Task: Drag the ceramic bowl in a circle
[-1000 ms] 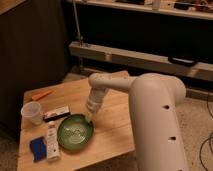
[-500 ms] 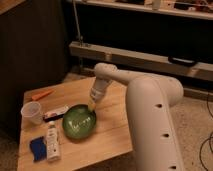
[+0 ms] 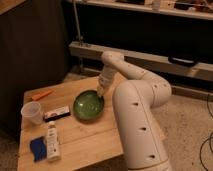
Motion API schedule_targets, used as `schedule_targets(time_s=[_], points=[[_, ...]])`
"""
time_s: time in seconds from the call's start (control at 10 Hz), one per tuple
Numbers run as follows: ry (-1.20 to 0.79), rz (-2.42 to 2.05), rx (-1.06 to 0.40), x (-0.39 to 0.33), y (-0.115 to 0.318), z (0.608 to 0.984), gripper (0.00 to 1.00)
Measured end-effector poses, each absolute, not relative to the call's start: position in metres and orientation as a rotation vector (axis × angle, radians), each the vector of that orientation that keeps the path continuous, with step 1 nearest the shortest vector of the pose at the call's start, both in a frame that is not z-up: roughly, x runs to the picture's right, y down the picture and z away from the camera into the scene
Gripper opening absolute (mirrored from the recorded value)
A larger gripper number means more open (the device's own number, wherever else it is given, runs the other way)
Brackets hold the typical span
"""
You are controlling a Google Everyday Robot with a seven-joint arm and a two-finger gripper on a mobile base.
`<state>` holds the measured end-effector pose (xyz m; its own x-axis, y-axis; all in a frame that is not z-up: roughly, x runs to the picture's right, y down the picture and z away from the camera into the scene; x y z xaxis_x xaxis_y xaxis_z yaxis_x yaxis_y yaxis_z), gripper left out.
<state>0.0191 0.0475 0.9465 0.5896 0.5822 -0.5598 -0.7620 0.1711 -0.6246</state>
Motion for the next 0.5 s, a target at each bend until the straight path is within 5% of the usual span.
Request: schedule_targets(time_s=[0.5], points=[[0.185,1.138,-1.016,0.143,0.08,0.926,0.0]])
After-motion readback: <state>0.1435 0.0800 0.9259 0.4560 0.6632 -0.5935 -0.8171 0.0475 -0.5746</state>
